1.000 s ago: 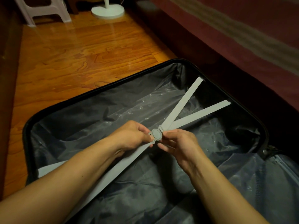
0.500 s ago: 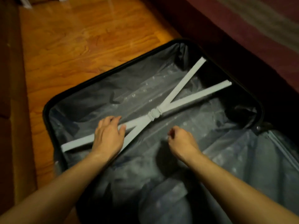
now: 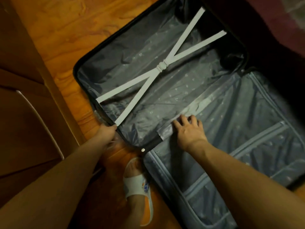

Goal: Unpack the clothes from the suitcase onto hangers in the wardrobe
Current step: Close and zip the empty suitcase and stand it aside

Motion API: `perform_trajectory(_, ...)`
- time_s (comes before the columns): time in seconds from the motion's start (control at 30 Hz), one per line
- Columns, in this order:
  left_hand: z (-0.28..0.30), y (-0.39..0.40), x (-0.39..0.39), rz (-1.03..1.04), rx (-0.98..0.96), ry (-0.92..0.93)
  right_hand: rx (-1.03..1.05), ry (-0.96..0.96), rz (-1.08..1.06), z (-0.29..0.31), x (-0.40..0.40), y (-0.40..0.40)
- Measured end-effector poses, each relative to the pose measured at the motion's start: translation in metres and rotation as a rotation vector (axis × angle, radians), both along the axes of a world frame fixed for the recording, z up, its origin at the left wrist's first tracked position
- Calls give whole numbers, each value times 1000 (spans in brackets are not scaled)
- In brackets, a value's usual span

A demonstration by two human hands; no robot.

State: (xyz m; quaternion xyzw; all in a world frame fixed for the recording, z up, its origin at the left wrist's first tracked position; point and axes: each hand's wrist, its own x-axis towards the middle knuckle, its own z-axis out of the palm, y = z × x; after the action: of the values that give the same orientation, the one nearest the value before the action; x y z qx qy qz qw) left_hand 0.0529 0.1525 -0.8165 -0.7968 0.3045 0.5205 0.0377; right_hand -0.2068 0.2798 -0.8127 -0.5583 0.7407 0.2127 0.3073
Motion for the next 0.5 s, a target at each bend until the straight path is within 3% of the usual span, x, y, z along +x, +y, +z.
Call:
perform_trajectory(0.17,-13,32,-14,74,-46,149,61,53,2,16,7,5)
perform_trajectory(0.27,-33,75,-9,-48,-114,134,151,77,-43,23,8,36)
perform_trajectory(0.33,-51,122,1,-23,-126,155,152,54,-57,28,9,75)
perform_trajectory(0.5,-29,250,-25,10,-144,150,213,93,-67,30,6,199)
